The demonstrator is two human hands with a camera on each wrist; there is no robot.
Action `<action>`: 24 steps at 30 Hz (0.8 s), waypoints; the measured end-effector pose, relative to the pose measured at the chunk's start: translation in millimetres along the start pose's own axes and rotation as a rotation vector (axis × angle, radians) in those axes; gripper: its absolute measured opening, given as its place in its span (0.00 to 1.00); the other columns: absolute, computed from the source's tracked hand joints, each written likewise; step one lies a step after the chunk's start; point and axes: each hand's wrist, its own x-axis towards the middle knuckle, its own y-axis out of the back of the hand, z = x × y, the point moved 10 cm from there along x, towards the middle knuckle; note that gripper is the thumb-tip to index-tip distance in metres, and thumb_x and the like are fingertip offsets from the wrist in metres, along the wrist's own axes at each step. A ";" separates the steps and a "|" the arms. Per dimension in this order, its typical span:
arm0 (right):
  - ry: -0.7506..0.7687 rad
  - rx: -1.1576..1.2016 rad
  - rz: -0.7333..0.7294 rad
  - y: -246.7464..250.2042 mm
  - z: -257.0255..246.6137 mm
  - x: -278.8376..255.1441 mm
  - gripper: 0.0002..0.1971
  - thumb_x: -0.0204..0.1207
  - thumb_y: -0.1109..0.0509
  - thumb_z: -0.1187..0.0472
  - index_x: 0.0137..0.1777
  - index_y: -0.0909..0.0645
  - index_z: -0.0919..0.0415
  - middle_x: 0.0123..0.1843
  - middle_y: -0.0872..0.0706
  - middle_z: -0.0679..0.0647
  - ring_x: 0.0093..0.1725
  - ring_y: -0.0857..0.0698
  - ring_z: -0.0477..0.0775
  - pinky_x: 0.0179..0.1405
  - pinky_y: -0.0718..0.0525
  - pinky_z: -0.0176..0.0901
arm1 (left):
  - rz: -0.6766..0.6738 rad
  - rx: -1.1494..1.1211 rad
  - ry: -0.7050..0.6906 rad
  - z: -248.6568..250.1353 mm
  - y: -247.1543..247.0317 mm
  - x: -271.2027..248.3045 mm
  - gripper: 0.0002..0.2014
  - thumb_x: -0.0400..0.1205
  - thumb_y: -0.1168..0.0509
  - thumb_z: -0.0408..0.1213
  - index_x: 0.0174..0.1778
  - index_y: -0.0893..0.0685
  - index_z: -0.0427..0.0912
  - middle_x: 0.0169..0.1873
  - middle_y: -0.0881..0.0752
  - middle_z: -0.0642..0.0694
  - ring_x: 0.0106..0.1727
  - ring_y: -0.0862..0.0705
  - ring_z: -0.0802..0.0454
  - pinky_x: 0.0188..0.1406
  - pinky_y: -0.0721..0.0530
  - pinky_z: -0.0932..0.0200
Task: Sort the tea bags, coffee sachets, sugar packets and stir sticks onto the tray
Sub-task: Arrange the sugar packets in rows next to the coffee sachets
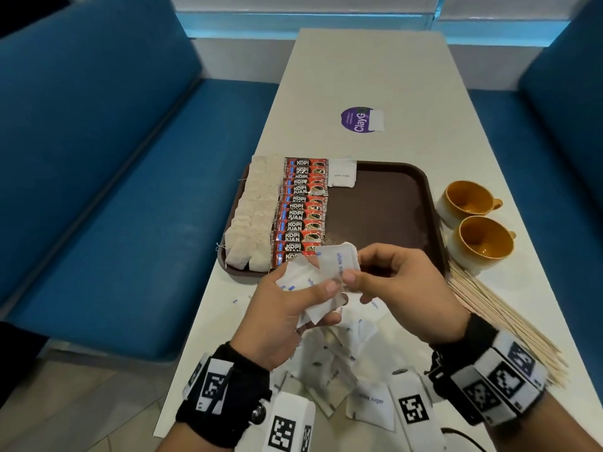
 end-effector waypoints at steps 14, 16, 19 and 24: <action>-0.009 0.072 -0.026 0.6 8.5 -2.1 0.06 0.80 0.24 0.68 0.52 0.07 0.62 0.45 0.07 0.61 0.41 0.09 0.62 0.40 0.08 0.49 | 0.036 0.070 0.054 -3.9 0.0 -4.9 0.15 0.78 0.25 0.42 0.58 0.09 0.41 0.48 0.09 0.36 0.41 0.11 0.41 0.27 0.16 0.55; -0.015 0.087 -0.022 0.1 10.2 -3.5 0.06 0.80 0.25 0.69 0.53 0.08 0.64 0.46 0.06 0.61 0.43 0.08 0.65 0.40 0.07 0.48 | 0.060 0.064 0.051 -3.6 1.9 -3.9 0.16 0.78 0.25 0.44 0.58 0.09 0.40 0.49 0.09 0.35 0.42 0.11 0.40 0.28 0.15 0.55; -0.013 0.027 -0.036 -1.0 11.6 -3.8 0.05 0.81 0.25 0.68 0.53 0.09 0.62 0.45 0.06 0.59 0.42 0.07 0.64 0.41 0.06 0.50 | 0.118 0.066 0.025 -2.3 8.9 -1.2 0.17 0.76 0.23 0.43 0.57 0.09 0.38 0.49 0.09 0.34 0.42 0.11 0.41 0.27 0.15 0.55; -0.038 0.015 -0.008 1.5 16.6 2.4 0.05 0.82 0.26 0.68 0.52 0.09 0.63 0.43 0.06 0.57 0.41 0.07 0.62 0.41 0.06 0.48 | 0.172 0.037 -0.027 2.4 15.1 3.2 0.08 0.76 0.24 0.38 0.49 0.07 0.43 0.48 0.09 0.36 0.43 0.10 0.44 0.27 0.14 0.55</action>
